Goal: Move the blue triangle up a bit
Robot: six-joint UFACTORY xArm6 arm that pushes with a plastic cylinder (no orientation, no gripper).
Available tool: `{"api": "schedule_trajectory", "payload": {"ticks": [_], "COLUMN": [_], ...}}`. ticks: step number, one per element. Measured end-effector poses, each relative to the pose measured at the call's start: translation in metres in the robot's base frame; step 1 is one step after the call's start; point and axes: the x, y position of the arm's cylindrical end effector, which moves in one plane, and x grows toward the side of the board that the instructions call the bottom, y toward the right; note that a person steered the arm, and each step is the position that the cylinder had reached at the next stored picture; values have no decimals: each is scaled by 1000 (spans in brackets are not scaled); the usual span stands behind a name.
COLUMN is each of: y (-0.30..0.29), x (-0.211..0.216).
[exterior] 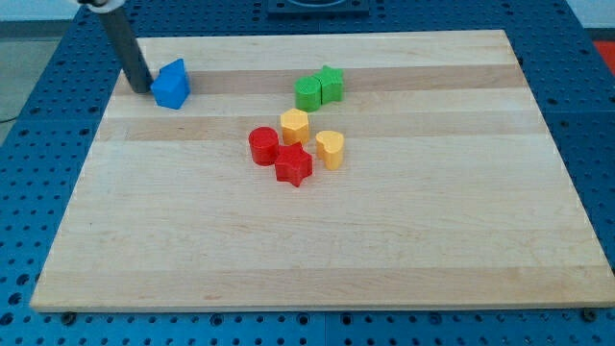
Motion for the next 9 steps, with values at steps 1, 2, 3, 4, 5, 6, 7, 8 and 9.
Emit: {"api": "schedule_trajectory", "payload": {"ticks": [1, 2, 3, 4, 5, 6, 7, 8, 9], "y": [41, 61, 25, 18, 18, 18, 23, 29, 34], "x": [24, 28, 22, 10, 5, -13, -20, -20, -20]}}
